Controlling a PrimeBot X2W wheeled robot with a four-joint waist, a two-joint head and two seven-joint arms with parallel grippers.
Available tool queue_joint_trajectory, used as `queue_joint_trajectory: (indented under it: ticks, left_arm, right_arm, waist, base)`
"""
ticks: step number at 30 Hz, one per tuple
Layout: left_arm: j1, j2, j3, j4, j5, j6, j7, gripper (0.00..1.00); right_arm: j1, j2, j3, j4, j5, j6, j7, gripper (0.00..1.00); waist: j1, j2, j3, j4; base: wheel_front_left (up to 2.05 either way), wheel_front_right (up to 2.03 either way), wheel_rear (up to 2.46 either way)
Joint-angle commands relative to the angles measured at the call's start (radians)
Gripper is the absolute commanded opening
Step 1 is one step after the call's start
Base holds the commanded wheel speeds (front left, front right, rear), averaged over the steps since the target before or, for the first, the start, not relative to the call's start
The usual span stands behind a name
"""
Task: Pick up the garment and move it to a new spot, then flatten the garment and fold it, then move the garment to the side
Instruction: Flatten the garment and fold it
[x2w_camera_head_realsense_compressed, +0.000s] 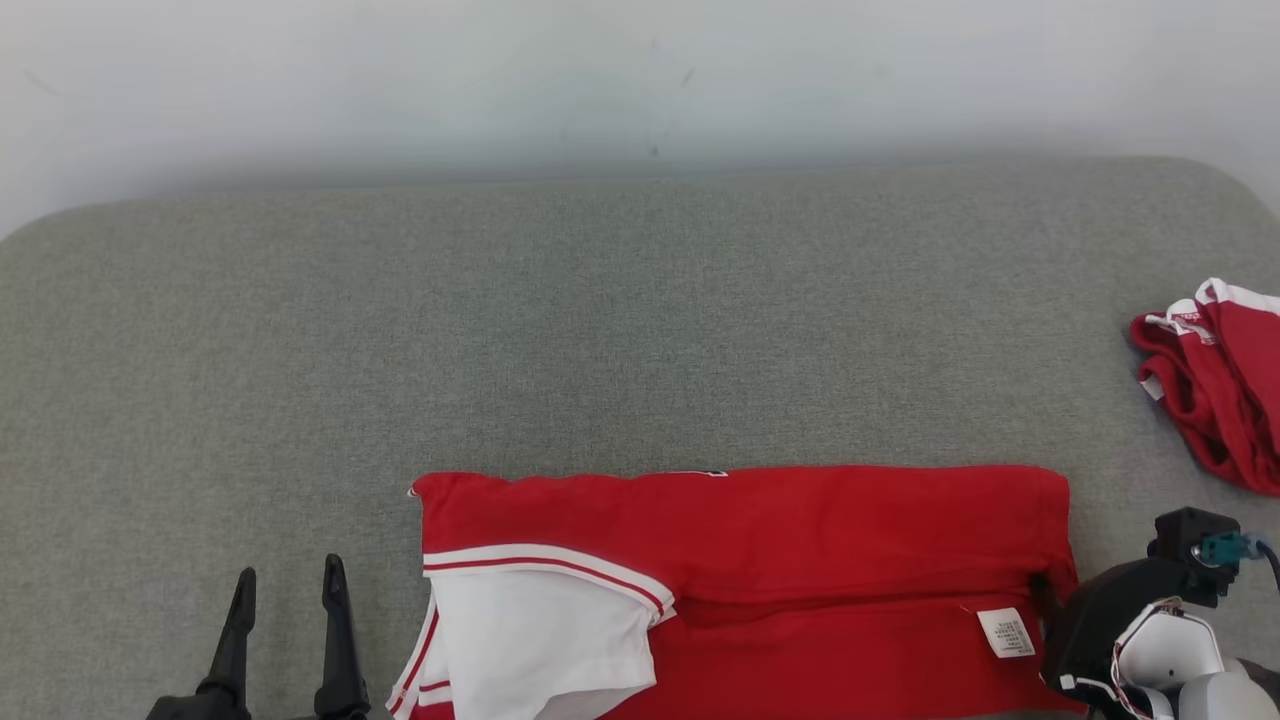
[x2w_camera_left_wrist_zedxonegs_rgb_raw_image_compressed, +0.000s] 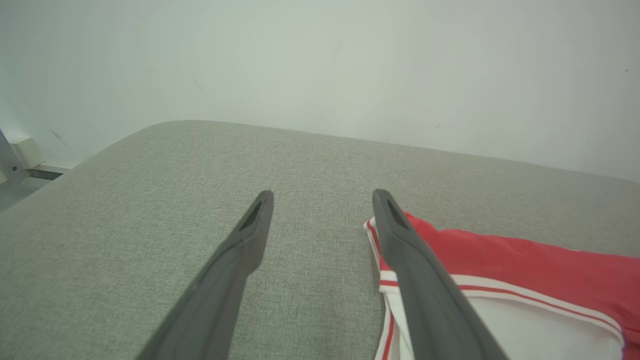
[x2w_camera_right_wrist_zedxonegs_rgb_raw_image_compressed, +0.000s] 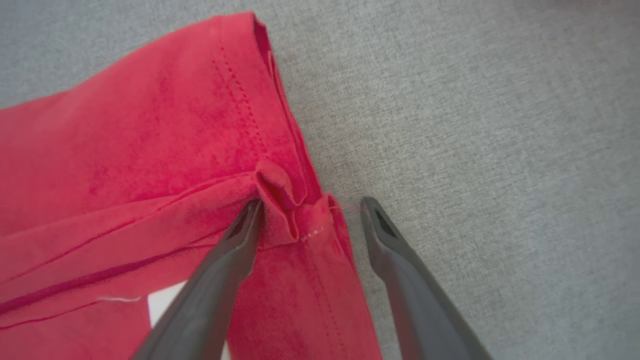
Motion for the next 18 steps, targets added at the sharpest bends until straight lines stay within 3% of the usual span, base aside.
queue_joint_trajectory:
  ticks: [1,11,12,13,18]
  left_arm:
    - [-0.015,-0.006,0.006,0.001,0.005,-0.004,-0.003,1.0]
    - [-0.021,-0.014,0.026,0.006,0.017,-0.012,-0.003,1.0]
    - [-0.021,-0.014,0.03,0.007,0.016,-0.013,-0.003,1.0]
    - [-0.022,-0.014,0.033,0.008,0.016,-0.014,-0.003,1.0]
    - [-0.026,-0.017,0.039,0.009,0.023,-0.016,-0.003,1.0]
  right_arm:
    - [-0.018,0.004,-0.003,0.018,-0.01,-0.002,0.016,1.0]
    - [-0.039,0.012,0.111,0.089,0.035,0.001,0.125,1.0]
    - [-0.042,0.012,0.119,0.087,0.039,0.001,0.122,0.34]
    - [-0.048,0.012,0.12,0.083,0.041,0.001,0.112,0.0]
    - [-0.077,0.002,0.054,0.075,-0.004,0.001,0.046,0.0]
  waist:
    - [-0.0001,-0.0001,0.014,0.008]
    - [-0.0001,-0.0001,0.027,0.015]
    - [-0.0001,-0.0001,0.027,0.015]
    - [-0.0001,-0.0001,0.026,0.015]
    - [-0.0001,-0.0001,0.018,0.013]
  base:
    - [0.0,0.0,0.0]
    - [0.0,0.0,0.0]
    - [0.0,0.0,0.0]
    - [0.0,0.0,0.0]
    - [0.0,0.0,0.0]
